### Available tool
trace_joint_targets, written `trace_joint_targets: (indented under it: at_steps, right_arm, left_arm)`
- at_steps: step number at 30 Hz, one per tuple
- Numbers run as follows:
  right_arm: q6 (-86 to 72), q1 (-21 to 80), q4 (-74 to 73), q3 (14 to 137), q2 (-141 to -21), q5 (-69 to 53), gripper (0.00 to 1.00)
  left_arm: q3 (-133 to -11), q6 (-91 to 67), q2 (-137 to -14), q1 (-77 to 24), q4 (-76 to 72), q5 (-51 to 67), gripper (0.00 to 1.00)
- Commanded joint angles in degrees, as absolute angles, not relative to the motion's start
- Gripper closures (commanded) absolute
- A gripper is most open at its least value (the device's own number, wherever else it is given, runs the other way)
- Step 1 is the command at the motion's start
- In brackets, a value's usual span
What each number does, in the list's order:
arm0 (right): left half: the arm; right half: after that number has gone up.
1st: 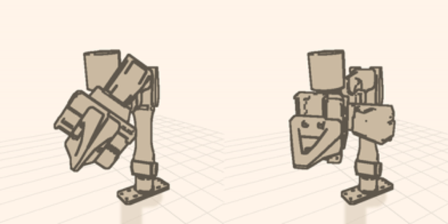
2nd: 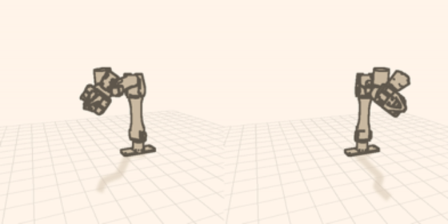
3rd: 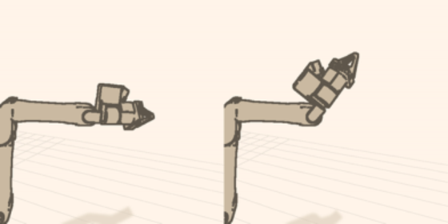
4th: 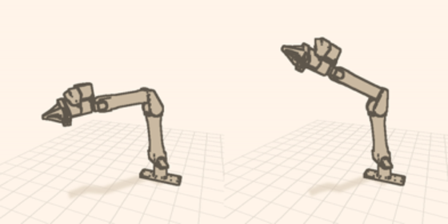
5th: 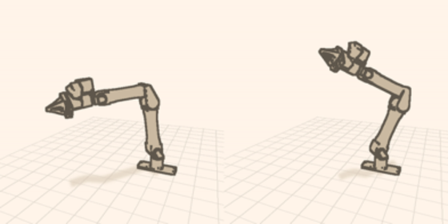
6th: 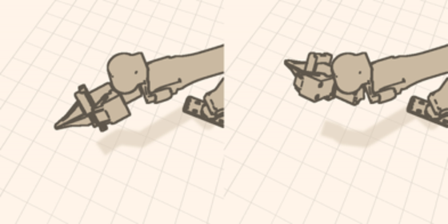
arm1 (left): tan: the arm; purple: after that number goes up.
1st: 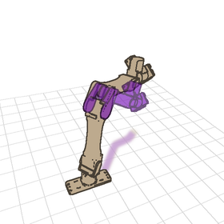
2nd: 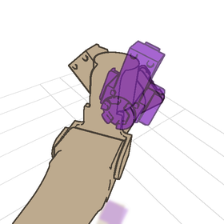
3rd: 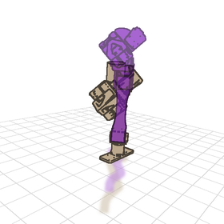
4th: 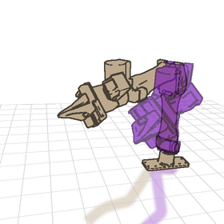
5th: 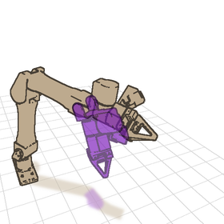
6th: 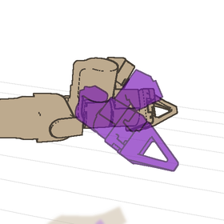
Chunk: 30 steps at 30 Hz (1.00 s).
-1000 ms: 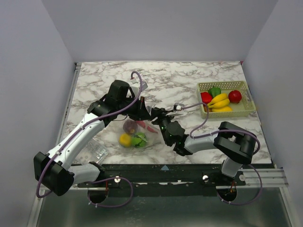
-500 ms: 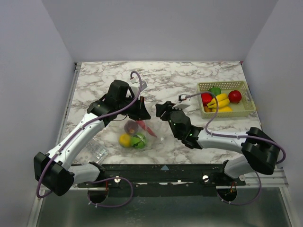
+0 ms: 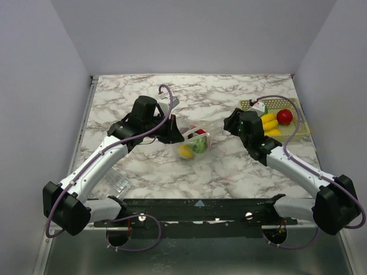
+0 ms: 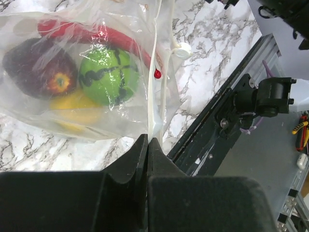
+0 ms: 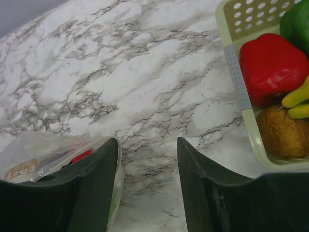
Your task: Place the food in the zip-top bag and seal the zipper
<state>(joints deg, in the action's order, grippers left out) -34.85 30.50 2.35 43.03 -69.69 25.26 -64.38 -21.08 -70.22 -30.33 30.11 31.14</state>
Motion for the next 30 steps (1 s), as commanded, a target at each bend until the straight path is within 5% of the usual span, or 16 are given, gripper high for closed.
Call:
trace_joint_targets:
  at_steps: [1,11,23,30]
  right_arm:
    - [-29.9,28.2,-2.5,45.7,-68.0,15.0,0.47]
    - [-25.9,33.4,1.2,49.5,-73.8,-14.7,0.30]
    - [-27.6,36.4,-8.9,57.0,-71.2,-9.0,0.18]
    - [-28.5,33.9,-22.6,66.3,-72.1,14.4,0.16]
  left_arm:
    - [-64.7,-21.2,-70.6,-29.6,32.7,33.1,1.00]
    - [-65.9,-21.8,-71.0,-28.9,32.7,31.4,1.00]
    - [-66.5,-21.3,-64.3,-28.9,34.9,12.0,1.00]
    - [-71.3,-20.9,-62.8,-29.4,39.8,9.3,1.00]
